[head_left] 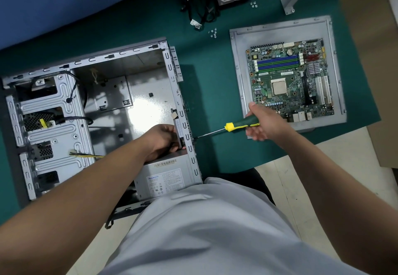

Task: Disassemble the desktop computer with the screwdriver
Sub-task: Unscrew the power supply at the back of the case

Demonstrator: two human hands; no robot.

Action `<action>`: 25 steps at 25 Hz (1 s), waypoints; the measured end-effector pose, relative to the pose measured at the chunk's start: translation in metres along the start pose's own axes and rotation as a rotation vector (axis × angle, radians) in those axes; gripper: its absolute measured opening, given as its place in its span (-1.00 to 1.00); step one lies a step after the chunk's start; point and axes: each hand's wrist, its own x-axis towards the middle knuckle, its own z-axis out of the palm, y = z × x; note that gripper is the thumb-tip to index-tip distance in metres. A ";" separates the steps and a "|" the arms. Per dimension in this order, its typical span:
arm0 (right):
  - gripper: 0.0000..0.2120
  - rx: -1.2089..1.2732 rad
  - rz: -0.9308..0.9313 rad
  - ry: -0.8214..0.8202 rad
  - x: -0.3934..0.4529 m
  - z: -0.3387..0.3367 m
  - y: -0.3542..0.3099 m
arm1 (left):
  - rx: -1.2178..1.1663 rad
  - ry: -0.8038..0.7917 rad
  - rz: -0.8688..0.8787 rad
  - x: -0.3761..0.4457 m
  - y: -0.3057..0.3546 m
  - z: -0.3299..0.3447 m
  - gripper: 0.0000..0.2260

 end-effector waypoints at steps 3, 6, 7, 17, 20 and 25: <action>-0.78 -0.076 -0.115 0.082 0.001 0.000 0.001 | 0.002 -0.003 0.002 -0.002 0.001 0.000 -0.71; -0.89 0.223 -0.066 -0.090 -0.003 -0.003 -0.004 | -0.001 -0.001 0.002 -0.003 0.002 0.000 -0.72; -0.81 0.182 -0.024 -0.095 -0.003 -0.003 -0.004 | -0.005 -0.003 0.002 -0.003 0.002 0.000 -0.73; -0.66 -0.062 -0.024 0.024 -0.001 0.003 -0.004 | -0.009 0.006 -0.010 -0.004 0.004 0.000 -0.73; -0.82 -0.094 -0.114 0.108 0.001 0.004 -0.003 | -0.007 -0.002 -0.014 -0.003 0.003 0.000 -0.73; -0.74 0.014 -0.015 -0.045 -0.002 -0.001 -0.005 | 0.019 -0.005 0.002 -0.003 0.002 0.000 -0.71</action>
